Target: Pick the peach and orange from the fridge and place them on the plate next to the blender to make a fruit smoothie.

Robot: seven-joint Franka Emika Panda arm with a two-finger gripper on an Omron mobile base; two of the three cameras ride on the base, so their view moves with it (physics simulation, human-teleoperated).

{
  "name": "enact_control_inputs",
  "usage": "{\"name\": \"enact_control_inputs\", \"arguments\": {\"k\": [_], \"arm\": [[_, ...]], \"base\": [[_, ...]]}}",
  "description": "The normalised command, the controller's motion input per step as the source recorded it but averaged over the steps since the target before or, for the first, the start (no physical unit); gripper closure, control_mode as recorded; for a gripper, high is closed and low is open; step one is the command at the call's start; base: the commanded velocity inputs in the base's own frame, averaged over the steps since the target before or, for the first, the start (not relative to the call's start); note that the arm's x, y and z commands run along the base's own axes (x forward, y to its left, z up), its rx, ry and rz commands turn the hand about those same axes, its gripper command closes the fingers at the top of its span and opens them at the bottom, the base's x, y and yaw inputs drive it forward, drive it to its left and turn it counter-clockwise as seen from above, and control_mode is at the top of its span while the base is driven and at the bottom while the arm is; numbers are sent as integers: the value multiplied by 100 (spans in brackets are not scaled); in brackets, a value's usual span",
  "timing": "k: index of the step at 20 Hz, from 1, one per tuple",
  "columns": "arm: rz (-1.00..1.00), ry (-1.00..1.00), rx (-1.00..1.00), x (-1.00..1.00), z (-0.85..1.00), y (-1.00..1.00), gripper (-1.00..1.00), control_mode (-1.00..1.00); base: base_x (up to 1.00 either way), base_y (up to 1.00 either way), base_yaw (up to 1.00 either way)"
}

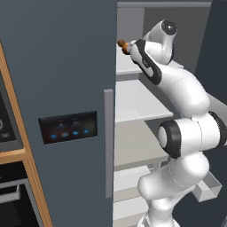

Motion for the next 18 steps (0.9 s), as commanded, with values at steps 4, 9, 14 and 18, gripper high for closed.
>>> {"name": "enact_control_inputs", "arguments": {"k": [4,9,14,18], "arm": [[0,-1,4,49,-22,8,-100,-100],[0,0,0,79,0,13,-100,-100],[0,0,0,56,0,0,-100,-100],[0,0,0,50,0,0,-100,-100]], "base": [[0,0,0],[0,0,0],[0,0,0],[0,0,0]]}}
